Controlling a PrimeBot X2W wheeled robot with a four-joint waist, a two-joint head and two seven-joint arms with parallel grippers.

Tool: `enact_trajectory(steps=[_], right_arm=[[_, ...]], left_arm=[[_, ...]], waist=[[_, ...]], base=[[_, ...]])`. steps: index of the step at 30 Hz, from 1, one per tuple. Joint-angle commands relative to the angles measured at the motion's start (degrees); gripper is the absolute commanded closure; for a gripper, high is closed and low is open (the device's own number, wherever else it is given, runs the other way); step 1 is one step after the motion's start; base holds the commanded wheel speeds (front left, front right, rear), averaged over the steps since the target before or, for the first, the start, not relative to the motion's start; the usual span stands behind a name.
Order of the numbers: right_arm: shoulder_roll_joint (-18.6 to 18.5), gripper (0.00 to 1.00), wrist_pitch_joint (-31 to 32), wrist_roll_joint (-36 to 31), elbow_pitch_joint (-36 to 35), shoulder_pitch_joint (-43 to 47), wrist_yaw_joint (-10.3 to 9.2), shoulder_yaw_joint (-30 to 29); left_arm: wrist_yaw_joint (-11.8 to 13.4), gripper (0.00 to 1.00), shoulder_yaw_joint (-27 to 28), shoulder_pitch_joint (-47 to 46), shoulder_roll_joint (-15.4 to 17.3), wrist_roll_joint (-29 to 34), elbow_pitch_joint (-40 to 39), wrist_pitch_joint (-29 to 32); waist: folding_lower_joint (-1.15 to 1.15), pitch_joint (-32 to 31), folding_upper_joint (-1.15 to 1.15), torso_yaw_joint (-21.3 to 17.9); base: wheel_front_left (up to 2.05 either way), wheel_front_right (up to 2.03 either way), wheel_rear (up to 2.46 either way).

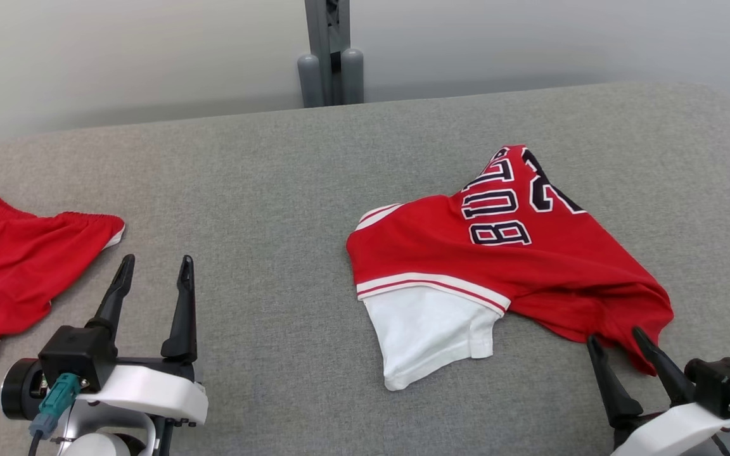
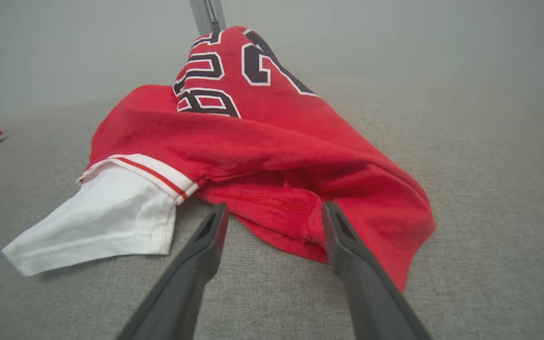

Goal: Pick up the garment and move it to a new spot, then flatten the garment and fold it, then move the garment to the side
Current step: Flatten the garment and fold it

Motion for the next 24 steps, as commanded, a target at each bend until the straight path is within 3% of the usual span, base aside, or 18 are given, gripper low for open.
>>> enact_trajectory(steps=[1,9,15,24], right_arm=[[0.62,0.00,-0.64,-0.25,-1.53,0.60,0.03,-0.10],[5.69,0.00,-4.14,-4.93,-11.42,-0.08,0.03,-6.23],[7.12,0.00,-2.63,-9.23,-15.63,-0.02,0.03,-5.48],[7.91,0.00,-0.74,-10.69,-17.22,3.21,0.02,-4.83]], left_arm=[[0.26,0.00,0.33,0.21,0.63,0.13,-0.34,0.02],[1.28,0.00,0.50,1.11,1.80,1.13,-2.56,0.39],[2.11,0.00,-0.21,2.66,2.52,2.08,-4.33,1.09],[3.52,0.00,-0.71,5.65,2.58,2.28,-5.89,1.56]], waist=[[0.00,-0.60,0.00,-0.52],[0.00,-2.49,0.00,-2.02],[0.00,-4.07,0.00,-2.00],[0.00,-6.00,0.00,-1.13]], base=[[0.00,0.00,0.00],[0.00,0.00,0.00],[0.00,0.00,0.00],[0.00,0.00,0.00]])
